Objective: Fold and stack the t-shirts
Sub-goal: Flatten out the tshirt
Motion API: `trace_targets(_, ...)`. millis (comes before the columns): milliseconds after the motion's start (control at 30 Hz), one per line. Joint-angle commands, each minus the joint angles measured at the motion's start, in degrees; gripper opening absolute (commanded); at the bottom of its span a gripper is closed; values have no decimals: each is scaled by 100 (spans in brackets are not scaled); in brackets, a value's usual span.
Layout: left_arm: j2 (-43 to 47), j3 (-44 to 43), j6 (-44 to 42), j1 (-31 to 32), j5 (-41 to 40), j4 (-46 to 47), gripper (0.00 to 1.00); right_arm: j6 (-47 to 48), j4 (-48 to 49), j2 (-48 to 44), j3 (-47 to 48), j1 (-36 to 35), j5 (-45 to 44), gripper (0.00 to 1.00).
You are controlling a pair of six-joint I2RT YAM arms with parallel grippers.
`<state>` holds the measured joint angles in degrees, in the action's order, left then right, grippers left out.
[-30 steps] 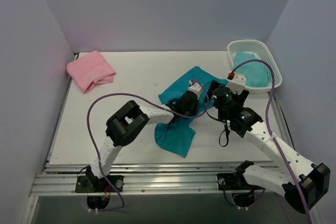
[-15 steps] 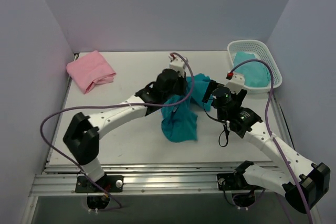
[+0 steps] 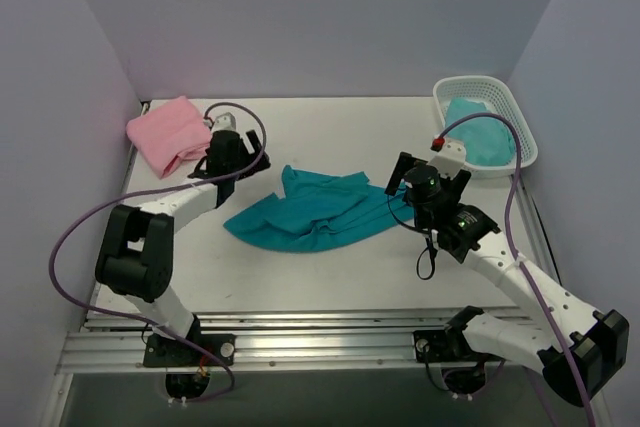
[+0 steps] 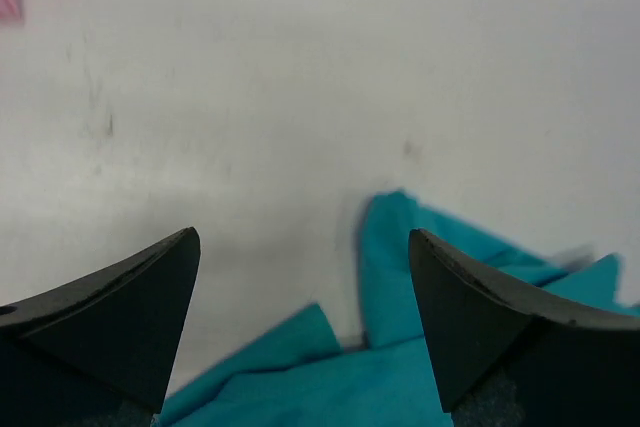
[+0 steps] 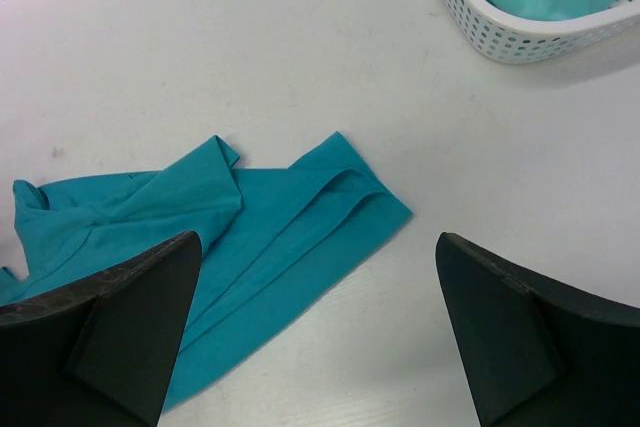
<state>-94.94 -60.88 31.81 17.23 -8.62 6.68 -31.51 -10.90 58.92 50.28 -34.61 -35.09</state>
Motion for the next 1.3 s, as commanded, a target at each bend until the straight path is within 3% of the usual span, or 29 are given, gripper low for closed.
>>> trace_targets(0, 369, 427, 282, 297, 617, 729, 94, -40, 17, -3, 8, -46, -59, 100)
trace_targets(233, 749, -2, -157, 956, 862, 432, 94, -40, 70, 76, 52, -55, -24, 100)
trace_targets(400, -197, -1404, -956, 1870, 792, -104, 94, -40, 9, 243, 183, -55, 37, 100)
trace_targets(667, -1912, -2437, -993, 1731, 862, -132, 94, -128, -237, -38, 140, -72, -15, 100)
trace_targets(833, -2091, -2341, -721, 1494, 599, -141, 94, -119, -387, -214, 140, -72, -103, 100)
trace_targets(1033, -1511, -1374, -632, 1327, -551, 281, 94, -110, -370, -231, 78, -72, -103, 100)
trace_targets(1267, -1238, -1022, -589, 1256, -1098, 132, 94, -128, -317, -161, 43, -72, -112, 100)
